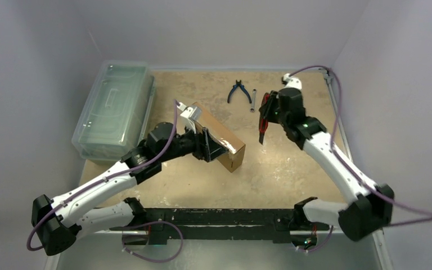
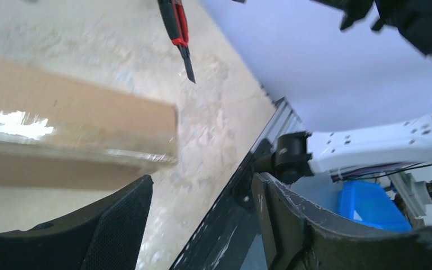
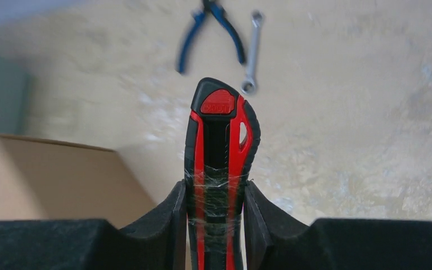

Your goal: Unpack the express box

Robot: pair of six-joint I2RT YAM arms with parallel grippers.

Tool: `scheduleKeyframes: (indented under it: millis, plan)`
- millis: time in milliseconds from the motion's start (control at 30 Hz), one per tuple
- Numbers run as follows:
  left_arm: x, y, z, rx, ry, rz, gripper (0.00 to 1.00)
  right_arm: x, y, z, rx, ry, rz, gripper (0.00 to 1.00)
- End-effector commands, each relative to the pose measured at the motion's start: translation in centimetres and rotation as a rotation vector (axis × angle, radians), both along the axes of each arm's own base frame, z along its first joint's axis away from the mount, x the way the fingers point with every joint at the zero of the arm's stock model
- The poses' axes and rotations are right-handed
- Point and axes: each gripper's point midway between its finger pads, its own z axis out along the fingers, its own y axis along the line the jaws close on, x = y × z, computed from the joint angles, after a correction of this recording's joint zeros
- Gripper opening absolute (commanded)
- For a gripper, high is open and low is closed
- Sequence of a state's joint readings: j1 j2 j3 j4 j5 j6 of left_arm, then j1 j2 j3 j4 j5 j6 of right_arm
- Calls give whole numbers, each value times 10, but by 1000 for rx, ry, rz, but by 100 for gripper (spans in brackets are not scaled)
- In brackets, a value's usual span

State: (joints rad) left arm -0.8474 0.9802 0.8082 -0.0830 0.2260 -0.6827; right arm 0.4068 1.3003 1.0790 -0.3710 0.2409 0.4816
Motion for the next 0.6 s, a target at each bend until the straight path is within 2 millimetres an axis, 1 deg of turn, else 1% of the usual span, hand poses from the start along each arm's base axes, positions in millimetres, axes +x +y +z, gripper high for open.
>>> scheduleKeyframes:
  millis: [0,33,100,133,200,333,467,567]
  plan:
    - [6,-17,80,-188,-183,-41,66,-22,7,106,184,-265,57,0]
    - [9,-19,88,-206,-191,-38,67,-28,10,124,216,-308,82,0]
    - [15,-26,99,-233,-200,-31,66,-43,25,150,336,-349,154,0]
    - [18,-29,103,-241,-206,-25,67,-48,30,159,385,-357,170,0]
    - [27,-31,106,-241,-216,16,66,-60,46,170,471,-344,230,0]
    - [38,-36,108,-218,-242,81,66,-74,69,177,541,-321,264,0]
    - [36,-50,100,-177,-247,74,65,-81,85,174,572,-292,281,0]
    - [37,-55,92,-155,-240,77,63,-84,92,170,573,-282,279,0]
